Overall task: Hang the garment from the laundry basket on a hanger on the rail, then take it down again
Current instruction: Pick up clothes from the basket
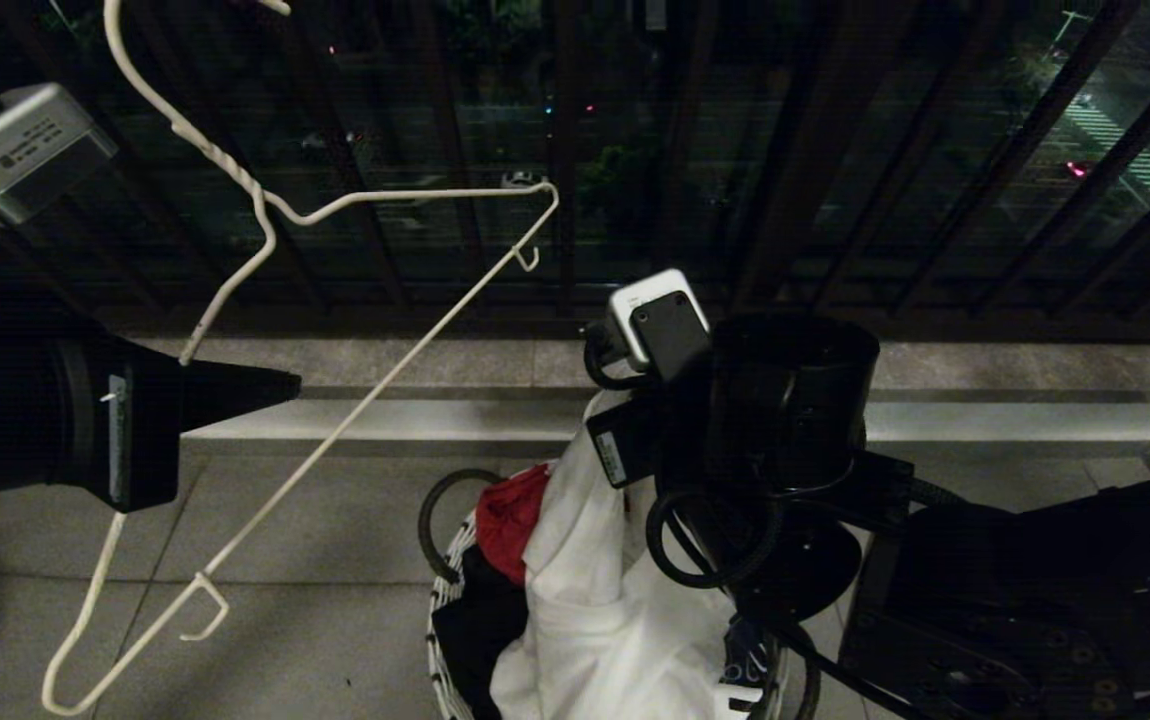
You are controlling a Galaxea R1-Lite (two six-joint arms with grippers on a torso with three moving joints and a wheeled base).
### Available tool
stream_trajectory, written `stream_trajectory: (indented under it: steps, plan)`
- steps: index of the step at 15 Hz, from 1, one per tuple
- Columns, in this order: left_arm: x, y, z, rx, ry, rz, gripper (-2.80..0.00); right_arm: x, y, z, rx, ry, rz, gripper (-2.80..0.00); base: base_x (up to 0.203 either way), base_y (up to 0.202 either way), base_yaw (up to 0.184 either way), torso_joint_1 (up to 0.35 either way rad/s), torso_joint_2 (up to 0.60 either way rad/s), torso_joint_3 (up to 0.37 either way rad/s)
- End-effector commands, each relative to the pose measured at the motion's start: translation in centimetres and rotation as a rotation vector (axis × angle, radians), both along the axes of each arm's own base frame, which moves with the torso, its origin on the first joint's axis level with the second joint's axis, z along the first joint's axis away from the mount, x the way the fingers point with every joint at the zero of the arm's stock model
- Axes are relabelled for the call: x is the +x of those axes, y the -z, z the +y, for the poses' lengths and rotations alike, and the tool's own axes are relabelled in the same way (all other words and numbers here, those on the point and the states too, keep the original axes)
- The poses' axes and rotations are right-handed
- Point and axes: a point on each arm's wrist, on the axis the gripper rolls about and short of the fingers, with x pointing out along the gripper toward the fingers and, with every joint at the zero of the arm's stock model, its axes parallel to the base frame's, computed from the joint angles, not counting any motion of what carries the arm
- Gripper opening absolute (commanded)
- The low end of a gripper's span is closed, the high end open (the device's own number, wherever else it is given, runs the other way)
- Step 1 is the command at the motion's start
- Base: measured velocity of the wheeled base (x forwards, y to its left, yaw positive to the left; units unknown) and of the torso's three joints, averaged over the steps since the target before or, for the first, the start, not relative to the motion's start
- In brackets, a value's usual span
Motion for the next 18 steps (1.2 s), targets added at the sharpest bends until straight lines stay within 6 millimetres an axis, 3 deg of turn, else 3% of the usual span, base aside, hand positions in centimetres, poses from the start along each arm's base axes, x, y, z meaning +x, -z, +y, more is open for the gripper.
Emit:
stream_trajectory:
  steps: [1, 18]
  plan:
    - [0.03, -0.01, -0.01, 0.002, 0.000, 0.000, -2.80, 0.08, 0.08, 0.01, -0.001, 0.005, -0.001, -2.80, 0.000, 0.000, 0.000, 0.002, 0.01, 0.206]
    - [-0.60, -0.10, 0.27, 0.017, 0.015, -0.024, -2.80, 0.32, 0.56, 0.23, -0.011, 0.007, 0.007, -2.80, 0.000, 0.000, 0.000, 0.000, 0.00, 0.202]
